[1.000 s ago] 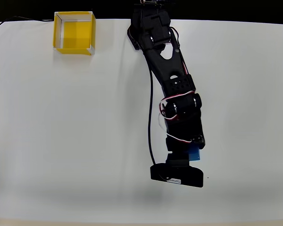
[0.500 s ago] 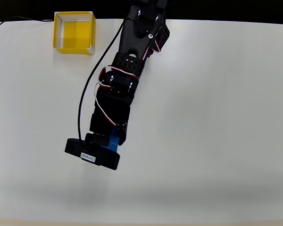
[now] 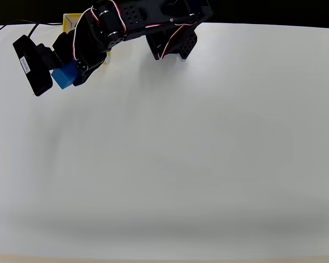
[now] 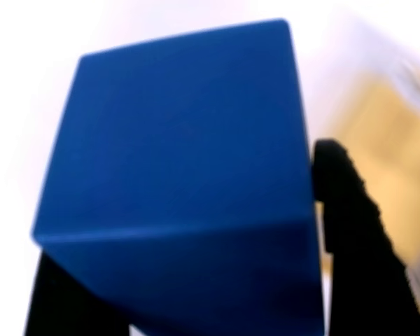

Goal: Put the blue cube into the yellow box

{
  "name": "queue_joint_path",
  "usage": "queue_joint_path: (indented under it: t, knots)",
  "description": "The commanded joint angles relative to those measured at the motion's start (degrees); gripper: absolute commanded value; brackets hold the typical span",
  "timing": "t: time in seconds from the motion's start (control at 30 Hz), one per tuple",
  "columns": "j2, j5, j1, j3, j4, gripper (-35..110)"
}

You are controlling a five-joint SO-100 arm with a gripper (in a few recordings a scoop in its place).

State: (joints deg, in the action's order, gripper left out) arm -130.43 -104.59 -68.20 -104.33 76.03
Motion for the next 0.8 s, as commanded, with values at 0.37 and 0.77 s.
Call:
queue_joint_path:
  t: [0.37, 0.77]
  knots:
    - [-6.94, -1.23, -20.57, -13.54, -0.53, 9]
    - [-5.45, -1.58, -23.47, -26.81, -11.78, 9]
